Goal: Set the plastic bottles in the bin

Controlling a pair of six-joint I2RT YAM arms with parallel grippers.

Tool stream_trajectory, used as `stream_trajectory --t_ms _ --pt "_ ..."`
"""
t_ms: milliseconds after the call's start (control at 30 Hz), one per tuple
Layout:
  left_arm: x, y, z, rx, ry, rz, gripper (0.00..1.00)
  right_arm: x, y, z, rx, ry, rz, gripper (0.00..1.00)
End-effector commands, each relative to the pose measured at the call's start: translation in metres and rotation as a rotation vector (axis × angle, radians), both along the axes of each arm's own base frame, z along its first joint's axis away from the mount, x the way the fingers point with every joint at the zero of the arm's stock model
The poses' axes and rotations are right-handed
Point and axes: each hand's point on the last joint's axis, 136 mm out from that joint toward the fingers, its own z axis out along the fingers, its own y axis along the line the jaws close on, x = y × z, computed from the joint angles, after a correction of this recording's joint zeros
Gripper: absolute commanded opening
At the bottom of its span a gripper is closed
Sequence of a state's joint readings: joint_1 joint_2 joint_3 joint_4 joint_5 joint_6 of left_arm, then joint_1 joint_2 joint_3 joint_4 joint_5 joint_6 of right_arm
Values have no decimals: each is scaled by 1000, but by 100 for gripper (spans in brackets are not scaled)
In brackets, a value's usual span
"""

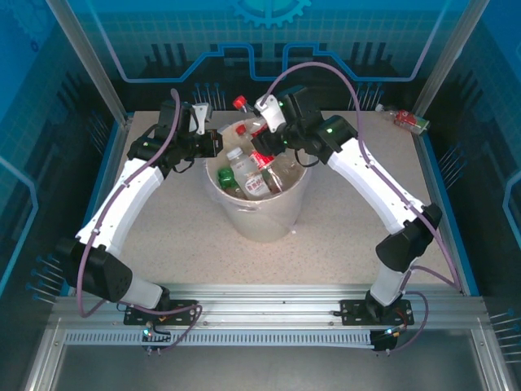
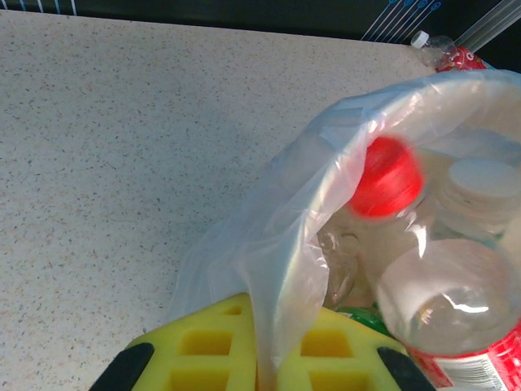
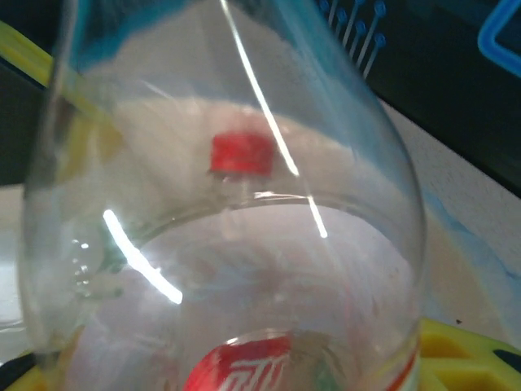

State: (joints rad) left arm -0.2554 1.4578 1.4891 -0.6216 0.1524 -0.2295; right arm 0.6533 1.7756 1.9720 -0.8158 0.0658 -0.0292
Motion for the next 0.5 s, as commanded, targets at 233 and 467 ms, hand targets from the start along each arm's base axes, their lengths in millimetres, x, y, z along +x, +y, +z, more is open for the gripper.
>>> stream_trajectory --t_ms 233,467 --pt "-18 -11 7 -91 37 -36 0 -12 10 -2 -46 27 72 74" --pt "-18 -11 7 -92 38 -38 0 -18 6 53 -10 -98 115 85"
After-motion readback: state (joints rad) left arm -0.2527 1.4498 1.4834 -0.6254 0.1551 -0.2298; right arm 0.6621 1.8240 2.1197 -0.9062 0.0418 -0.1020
